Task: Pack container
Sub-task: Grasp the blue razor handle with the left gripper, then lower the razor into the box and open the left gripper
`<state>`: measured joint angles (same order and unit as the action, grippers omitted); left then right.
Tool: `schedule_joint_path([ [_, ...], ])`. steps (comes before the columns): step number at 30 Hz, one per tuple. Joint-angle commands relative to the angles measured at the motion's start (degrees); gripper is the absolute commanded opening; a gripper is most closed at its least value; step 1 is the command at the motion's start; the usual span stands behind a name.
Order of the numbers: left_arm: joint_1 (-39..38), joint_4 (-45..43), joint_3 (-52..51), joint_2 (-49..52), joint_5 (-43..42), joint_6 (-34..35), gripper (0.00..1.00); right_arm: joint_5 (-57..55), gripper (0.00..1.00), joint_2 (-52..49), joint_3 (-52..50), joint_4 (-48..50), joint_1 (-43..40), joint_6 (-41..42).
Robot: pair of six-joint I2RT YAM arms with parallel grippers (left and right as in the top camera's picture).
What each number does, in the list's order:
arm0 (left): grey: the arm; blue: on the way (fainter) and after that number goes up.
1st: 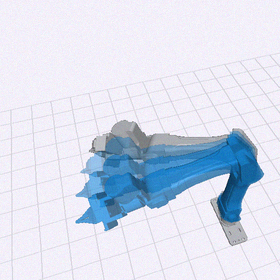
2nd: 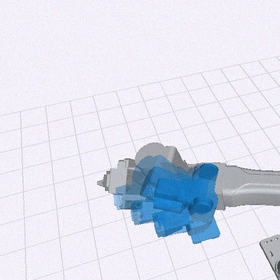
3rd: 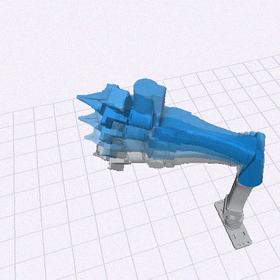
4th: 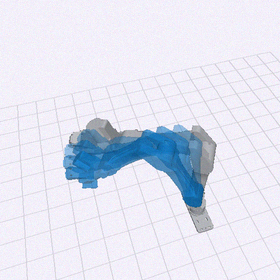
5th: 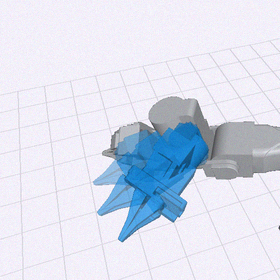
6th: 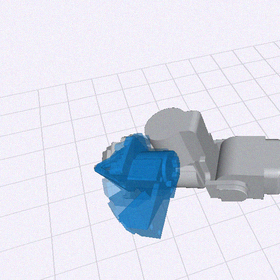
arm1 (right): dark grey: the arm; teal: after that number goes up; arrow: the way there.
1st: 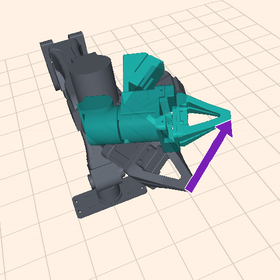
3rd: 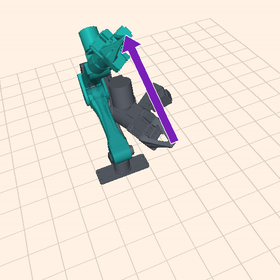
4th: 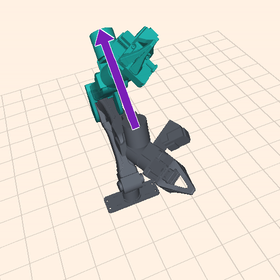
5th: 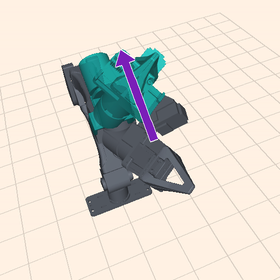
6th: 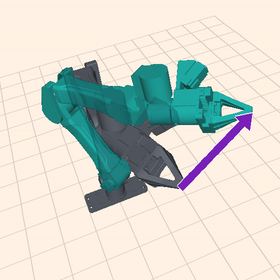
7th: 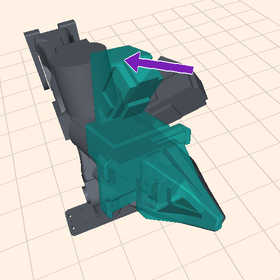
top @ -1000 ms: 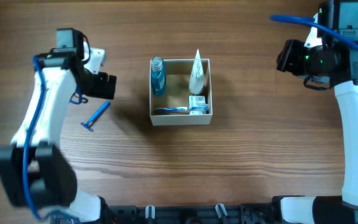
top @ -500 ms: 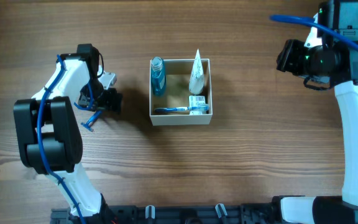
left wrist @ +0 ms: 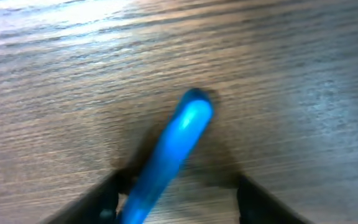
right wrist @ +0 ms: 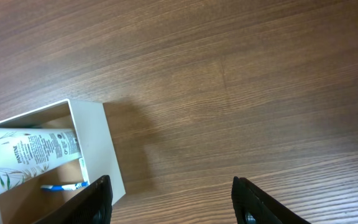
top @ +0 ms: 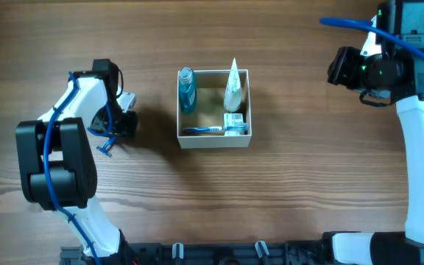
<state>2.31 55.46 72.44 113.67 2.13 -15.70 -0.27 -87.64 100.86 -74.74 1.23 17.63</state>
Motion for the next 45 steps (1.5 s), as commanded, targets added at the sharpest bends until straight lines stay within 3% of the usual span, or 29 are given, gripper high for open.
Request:
schedule_joint_path([
  [1,0.22,0.04,-2.38,1.9,-1.25,-0.07,0.36,-1.2,0.62,0.85,0.09,0.07,-0.2,-0.98],
  [6,0.22,-0.02,-2.38,1.9,-2.16,-0.11,0.11,-1.2,0.62,0.85,0.09,0.07,-0.2,-0.98],
  [9,0.2,-0.24,-2.38,1.9,-2.29,-0.09,0.04,-1.2,0.62,0.85,0.09,0.07,-0.2,-0.96],
  [18,-1.33,3.08,3.8,-0.15,-2.08,2.75,0.04,-1.2,0.62,0.85,0.09,0.15,-0.2,-0.96],
  [26,-7.5,11.26,15.72,-11.67,-2.05,2.75,0.04,-1.25,0.62,0.85,0.09,0.17,-0.2,-0.96],
  [31,-15.39,8.13,16.46,-22.43,-2.36,-2.14,0.04,-1.22,0.62,0.85,0.09,0.22,-0.2,-0.96],
  [35,-23.89,6.88,16.44,-25.81,-3.13,-11.13,0.04,-1.25,0.62,0.85,0.09,0.39,-0.2,-0.96],
  [40,-31.85,5.97,15.63,-23.23,-3.13,-20.81,0.04,-1.22,0.62,0.85,0.09,0.35,-0.2,-0.96],
  [45,-33.7,5.62,15.47,-16.79,-3.15,-21.59,0.04,-1.22,0.62,0.85,0.09,0.35,-0.2,-0.98],
])
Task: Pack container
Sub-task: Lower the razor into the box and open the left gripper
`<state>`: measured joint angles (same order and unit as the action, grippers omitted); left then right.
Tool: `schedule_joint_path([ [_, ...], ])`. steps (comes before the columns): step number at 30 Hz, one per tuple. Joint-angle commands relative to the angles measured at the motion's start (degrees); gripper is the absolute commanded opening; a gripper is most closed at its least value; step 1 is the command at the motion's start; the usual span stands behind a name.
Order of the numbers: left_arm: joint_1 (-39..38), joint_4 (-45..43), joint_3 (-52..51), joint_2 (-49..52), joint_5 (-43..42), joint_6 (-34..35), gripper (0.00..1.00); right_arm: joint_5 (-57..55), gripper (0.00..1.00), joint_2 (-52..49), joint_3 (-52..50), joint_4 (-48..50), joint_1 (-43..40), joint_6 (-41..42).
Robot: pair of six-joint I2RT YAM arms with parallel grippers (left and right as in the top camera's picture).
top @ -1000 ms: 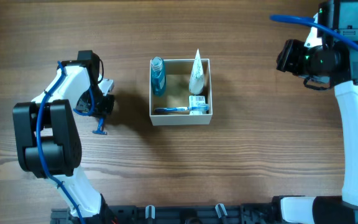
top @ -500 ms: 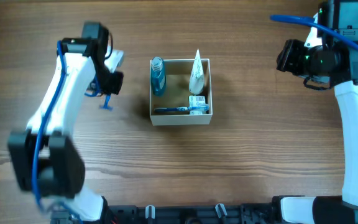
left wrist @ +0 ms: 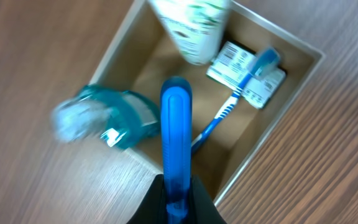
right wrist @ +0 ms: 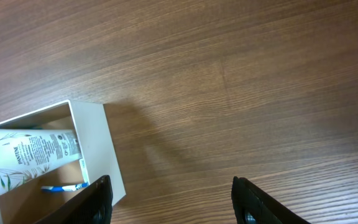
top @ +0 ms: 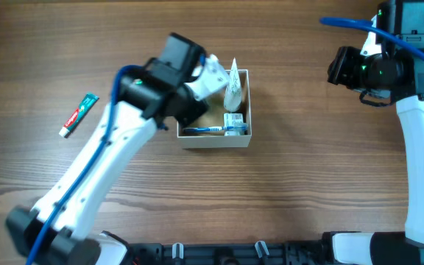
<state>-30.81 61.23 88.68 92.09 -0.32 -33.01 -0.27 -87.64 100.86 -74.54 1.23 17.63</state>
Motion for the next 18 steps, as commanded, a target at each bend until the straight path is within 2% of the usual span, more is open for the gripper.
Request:
schedule_joint_path([
  [1,-0.59,-0.15,-0.76,5.7,-0.68,-4.28,0.04,-1.22,0.62,0.85,0.09,0.15,-0.2,-0.96],
  [6,-0.59,-0.22,-0.76,9.77,-0.68,-4.28,0.08,-1.25,0.62,0.85,0.09,0.17,-0.2,-0.96],
  [9,-0.59,-0.61,-0.76,10.14,-0.68,-4.26,0.24,-1.25,0.62,0.85,0.09,0.15,-0.2,-0.96],
  [11,-0.59,-0.83,-0.76,10.1,-0.66,-4.22,0.47,-1.22,0.62,0.85,0.09,0.15,-0.2,-0.98],
  [12,-0.59,-0.83,-0.74,9.97,-0.66,-4.17,0.55,-1.22,0.62,0.85,0.09,0.15,-0.2,-0.94],
  [15,-0.59,-0.68,-0.7,9.05,0.96,-2.19,0.65,-1.25,0.62,0.85,0.09,0.13,-0.2,-0.96],
  [18,-0.52,-0.55,-0.59,6.58,6.91,3.65,0.76,-1.25,0.62,0.85,0.09,0.13,-0.2,-0.98],
])
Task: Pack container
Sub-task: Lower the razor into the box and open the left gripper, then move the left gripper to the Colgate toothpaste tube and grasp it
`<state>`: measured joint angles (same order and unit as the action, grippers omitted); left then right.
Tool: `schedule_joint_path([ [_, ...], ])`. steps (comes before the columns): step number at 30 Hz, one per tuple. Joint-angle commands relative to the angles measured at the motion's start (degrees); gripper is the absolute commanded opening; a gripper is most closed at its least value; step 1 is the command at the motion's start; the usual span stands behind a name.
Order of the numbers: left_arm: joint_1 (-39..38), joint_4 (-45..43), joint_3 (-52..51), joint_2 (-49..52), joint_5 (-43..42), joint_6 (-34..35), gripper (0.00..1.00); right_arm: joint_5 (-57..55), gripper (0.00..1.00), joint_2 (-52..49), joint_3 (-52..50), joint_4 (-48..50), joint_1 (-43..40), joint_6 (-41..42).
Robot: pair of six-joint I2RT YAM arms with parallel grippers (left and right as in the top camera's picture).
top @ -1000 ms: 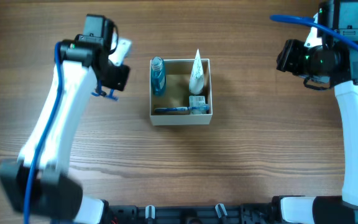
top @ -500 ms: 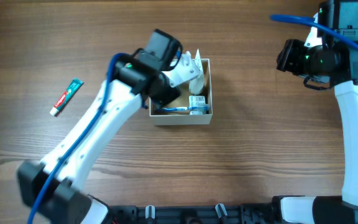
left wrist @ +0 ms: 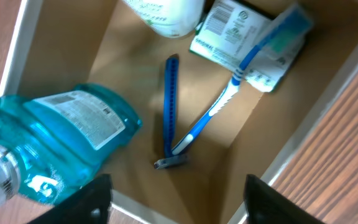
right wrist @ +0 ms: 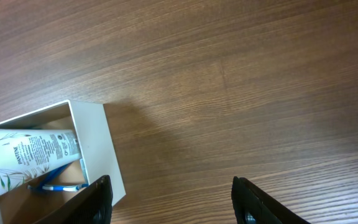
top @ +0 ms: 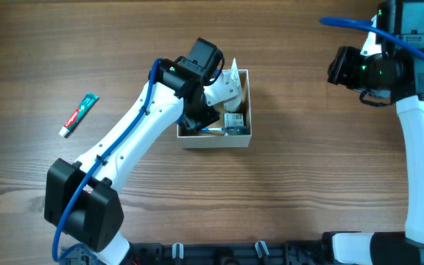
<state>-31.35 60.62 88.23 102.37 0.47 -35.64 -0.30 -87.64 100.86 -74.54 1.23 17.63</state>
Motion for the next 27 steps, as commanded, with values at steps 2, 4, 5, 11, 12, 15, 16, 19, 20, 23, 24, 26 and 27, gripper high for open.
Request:
schedule_joint_path([
  [2,0.42,0.94,-0.13,-6.36,10.05,11.34,0.79,-1.22,0.62,0.85,0.09,0.13,-0.2,-0.98],
  [4,1.84,2.01,-0.13,-9.4,12.07,15.8,0.91,-1.22,0.62,0.85,0.09,0.15,-0.2,-1.01],
  [5,4.42,2.67,-0.13,-11.91,12.2,18.88,1.0,-1.4,0.62,0.85,0.09,0.17,-0.2,-1.03],
  [11,21.03,2.69,-0.15,-14.36,10.71,28.89,1.0,-1.4,0.62,0.85,0.09,0.15,-0.2,-1.14],
  [12,24.44,2.56,-0.15,-13.81,9.57,30.03,1.0,-1.38,0.62,0.85,0.09,0.15,-0.2,-1.14],
  [15,34.56,1.53,-0.26,-11.3,4.04,30.34,1.0,-1.38,0.63,0.85,0.09,0.15,-0.2,-1.11],
  [16,37.66,1.05,-0.26,-10.16,2.47,30.27,1.0,-1.38,0.63,0.85,0.09,0.17,-0.2,-1.09],
  [19,44.92,-0.61,-0.26,-5.62,0.81,29.33,1.0,-1.38,0.63,0.85,0.09,0.17,-0.2,-1.09],
  [20,47.15,-1.29,-0.26,-3.32,0.57,27.36,1.0,-1.36,0.63,0.85,0.09,0.17,-0.2,-1.09],
  [23,50.27,-2.67,-0.26,1.95,0.39,23.58,1.0,-1.36,0.63,0.85,0.09,0.24,-0.2,-1.09],
  [24,50.97,-3.26,-0.26,3.76,0.39,23.61,1.0,-1.36,0.63,0.85,0.09,0.28,-0.2,-1.09],
  [26,51.89,-4.28,-0.26,7.78,0.37,23.3,1.0,-1.38,0.63,0.85,0.09,0.28,-0.2,-1.09],
  [27,52.11,-4.68,-0.26,9.9,0.31,22.25,1.0,-1.38,0.63,0.85,0.09,0.28,-0.2,-1.11],
])
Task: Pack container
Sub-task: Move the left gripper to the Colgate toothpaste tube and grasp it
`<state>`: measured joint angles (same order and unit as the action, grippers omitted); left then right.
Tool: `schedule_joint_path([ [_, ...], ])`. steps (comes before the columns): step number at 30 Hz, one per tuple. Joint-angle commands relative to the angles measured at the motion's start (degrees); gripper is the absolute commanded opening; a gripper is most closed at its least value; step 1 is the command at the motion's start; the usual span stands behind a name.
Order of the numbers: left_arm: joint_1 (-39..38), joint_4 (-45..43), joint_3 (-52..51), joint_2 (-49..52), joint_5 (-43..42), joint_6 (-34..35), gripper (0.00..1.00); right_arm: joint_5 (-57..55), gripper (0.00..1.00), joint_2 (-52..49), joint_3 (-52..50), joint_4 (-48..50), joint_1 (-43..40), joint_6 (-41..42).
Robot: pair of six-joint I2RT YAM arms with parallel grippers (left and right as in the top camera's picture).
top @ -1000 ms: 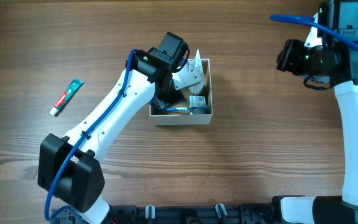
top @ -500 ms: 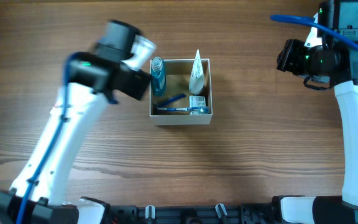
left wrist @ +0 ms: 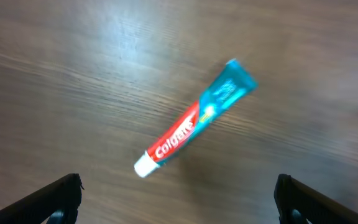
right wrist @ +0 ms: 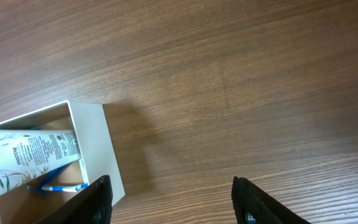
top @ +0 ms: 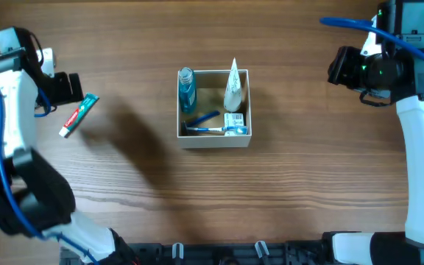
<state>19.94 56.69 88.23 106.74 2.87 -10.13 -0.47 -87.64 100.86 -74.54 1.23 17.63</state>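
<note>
The white box (top: 242,138) at mid-table holds a teal mouthwash bottle (top: 187,90), a white tube (top: 232,87), a blue toothbrush (top: 216,130), a small carton (top: 232,119) and a blue razor (top: 202,118). A red and teal toothpaste tube (top: 78,115) (left wrist: 195,126) lies on the table at far left. My left gripper (top: 71,87) (left wrist: 178,205) hovers open right beside and above it, holding nothing. My right gripper (right wrist: 171,202) hangs open and empty at far right, away from the box (right wrist: 97,149).
Bare wooden tabletop (top: 322,184) surrounds the box. The right arm's white link (top: 422,154) stands along the right edge. A black rail (top: 219,252) runs along the table's front edge.
My left gripper has left the box and is now at the far left, open over the toothpaste tube. The blue razor lies in the box. The right arm has not moved.
My left gripper stood around the blue razor on the table at left. Then it held the razor, shut, above the box. After that it was open and the razor lay inside. Now it hovers over the toothpaste tube at far left.
</note>
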Motion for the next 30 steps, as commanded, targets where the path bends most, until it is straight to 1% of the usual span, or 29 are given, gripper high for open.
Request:
schedule_joint_path([
  [1,0.83,-1.03,-0.26,6.99,-2.08,-3.91,1.0,-1.2,0.63,0.85,0.09,0.28,-0.2,-1.11],
  [5,0.72,-1.92,-0.26,12.02,-4.5,-4.76,0.99,-1.2,0.63,0.85,0.09,0.55,-0.2,-1.11],
  [7,0.52,-2.03,-0.26,13.51,-5.49,-6.32,0.99,-1.2,0.63,0.85,0.09,0.66,-0.2,-1.11],
  [9,0.35,-2.1,-0.26,14.64,-5.44,-7.52,0.99,-1.2,0.63,0.85,0.09,0.68,-0.2,-1.11],
  [12,0.39,-2.82,-0.26,15.91,-5.42,-7.48,0.98,-1.2,0.63,0.85,0.09,0.66,-0.2,-1.11],
  [17,0.48,-3.37,-0.26,17.09,-5.18,-7.48,0.95,-1.2,0.63,0.85,0.09,0.55,-0.2,-1.09],
  [18,0.48,-3.39,-0.26,17.09,-5.2,-7.48,0.93,-1.2,0.63,0.85,0.09,0.55,-0.2,-1.09],
  [21,0.48,-3.43,-0.26,17.09,-5.2,-7.48,0.81,-1.2,0.63,0.85,0.09,0.55,-0.2,-1.09],
  [26,0.48,-3.39,-0.26,17.09,-5.25,-7.43,0.56,-1.18,0.63,0.85,0.09,0.39,-0.2,-1.09],
  [27,0.48,-3.39,-0.26,17.16,-5.27,-7.43,0.54,-1.18,0.63,0.85,0.09,0.35,-0.2,-1.09],
  [30,0.46,-3.34,-0.26,17.51,-5.88,-7.43,0.52,-1.2,0.63,0.85,0.09,0.28,-0.2,-1.11],
])
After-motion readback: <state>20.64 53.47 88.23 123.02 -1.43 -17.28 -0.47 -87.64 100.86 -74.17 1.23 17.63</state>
